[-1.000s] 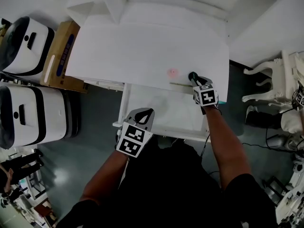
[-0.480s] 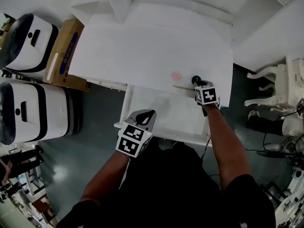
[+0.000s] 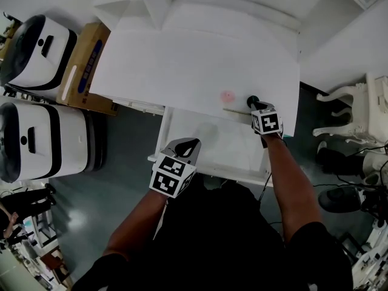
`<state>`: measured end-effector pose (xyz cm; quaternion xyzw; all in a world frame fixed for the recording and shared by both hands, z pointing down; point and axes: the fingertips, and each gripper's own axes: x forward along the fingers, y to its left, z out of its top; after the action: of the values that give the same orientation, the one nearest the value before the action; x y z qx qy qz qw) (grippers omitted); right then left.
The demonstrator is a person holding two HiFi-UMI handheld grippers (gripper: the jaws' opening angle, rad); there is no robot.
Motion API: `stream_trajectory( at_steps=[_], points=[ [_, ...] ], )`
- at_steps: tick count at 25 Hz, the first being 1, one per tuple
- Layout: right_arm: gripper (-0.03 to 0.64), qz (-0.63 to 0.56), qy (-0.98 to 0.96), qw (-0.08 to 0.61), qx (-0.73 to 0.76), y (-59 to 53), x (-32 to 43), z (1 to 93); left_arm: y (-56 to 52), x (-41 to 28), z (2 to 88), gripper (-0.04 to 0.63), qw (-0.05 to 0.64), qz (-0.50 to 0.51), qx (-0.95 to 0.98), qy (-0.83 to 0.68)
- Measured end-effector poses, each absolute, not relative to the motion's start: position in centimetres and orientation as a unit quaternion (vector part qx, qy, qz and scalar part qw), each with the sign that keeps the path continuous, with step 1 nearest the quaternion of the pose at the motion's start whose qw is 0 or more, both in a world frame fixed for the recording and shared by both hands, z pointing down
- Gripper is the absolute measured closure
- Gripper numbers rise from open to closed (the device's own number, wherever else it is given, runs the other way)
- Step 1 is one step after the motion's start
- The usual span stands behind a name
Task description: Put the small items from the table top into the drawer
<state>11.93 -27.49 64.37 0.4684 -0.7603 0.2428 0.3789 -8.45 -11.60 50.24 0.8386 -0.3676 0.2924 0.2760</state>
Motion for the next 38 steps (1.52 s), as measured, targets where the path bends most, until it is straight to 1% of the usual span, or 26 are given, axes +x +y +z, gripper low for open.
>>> stream_trajectory(
  at_steps=[11, 15, 19, 29, 38],
  points=[
    [0.581, 0.212, -0.781, 0.328, 0.488, -26.7, 11.5, 59.8, -11.7, -8.3, 50.5, 0.592, 0.271, 0.285, 0.844, -0.366],
    [0.581, 0.204, -0.790, 0.310, 0.488, -25.1, 11.2, 57.9, -11.9, -9.0, 50.3, 0.592, 0.273, 0.280, 0.841, -0.374],
    [0.581, 0.200, -0.798, 0.307, 0.479, -22.1, 10.7, 57.1, -12.1, -9.6, 50.5, 0.592, 0.269, 0.281, 0.841, -0.376],
    [0.581, 0.233, -0.793, 0.363, 0.430, -13.6, 9.4, 62.2, -12.2, -8.6, 51.4, 0.592, 0.269, 0.288, 0.844, -0.365],
    [0.581, 0.231, -0.790, 0.445, 0.352, -10.5, 6.8, 70.1, -10.4, -8.2, 52.2, 0.592, 0.273, 0.305, 0.840, -0.355]
  ],
)
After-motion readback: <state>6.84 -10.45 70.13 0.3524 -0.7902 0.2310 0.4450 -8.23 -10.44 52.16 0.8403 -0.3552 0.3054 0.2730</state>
